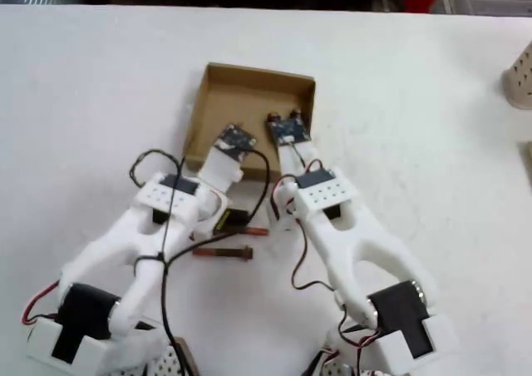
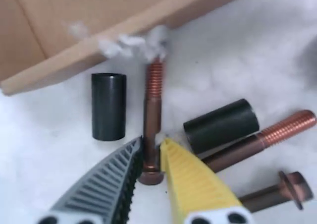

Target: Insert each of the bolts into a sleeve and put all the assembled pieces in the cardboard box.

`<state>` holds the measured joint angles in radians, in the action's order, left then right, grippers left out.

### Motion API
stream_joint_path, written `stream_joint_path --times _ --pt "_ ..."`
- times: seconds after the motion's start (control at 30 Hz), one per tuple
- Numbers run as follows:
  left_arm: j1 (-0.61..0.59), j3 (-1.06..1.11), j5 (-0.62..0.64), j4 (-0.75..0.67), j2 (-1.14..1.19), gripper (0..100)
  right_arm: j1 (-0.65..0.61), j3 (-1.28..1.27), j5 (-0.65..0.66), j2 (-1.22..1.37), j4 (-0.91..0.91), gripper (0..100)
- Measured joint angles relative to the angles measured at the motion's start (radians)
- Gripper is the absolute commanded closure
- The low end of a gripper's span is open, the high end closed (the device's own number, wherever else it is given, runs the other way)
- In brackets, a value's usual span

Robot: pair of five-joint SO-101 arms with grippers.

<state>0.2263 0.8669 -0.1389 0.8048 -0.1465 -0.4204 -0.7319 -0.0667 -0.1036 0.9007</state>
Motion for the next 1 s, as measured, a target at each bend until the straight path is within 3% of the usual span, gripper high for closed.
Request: stream_joint_path --times 0.2,0.33,0.43,0.63,0.8,1.0 --pt "-0.002 0.035 0.000 0.061 -0.074 98 0.000 0.000 0.000 0.000 0.000 98.1" --pt "-0.038 0.143 0.000 0.078 -0.278 98 0.000 0.000 0.002 0.000 0.000 98.1" --pt "-0.132 0.218 0.032 0.083 -0.505 98 0.000 0.000 0.002 0.000 0.000 98.1" --pt "-0.385 0.304 0.224 0.121 -0.881 98 0.000 0.000 0.002 0.000 0.000 98.1" --pt "-0.500 0.275 0.301 0.215 -0.861 98 0.000 0.000 0.002 0.000 0.000 98.1" --pt "-0.549 0.121 0.399 0.267 -0.583 98 0.000 0.000 0.002 0.000 0.000 98.1"
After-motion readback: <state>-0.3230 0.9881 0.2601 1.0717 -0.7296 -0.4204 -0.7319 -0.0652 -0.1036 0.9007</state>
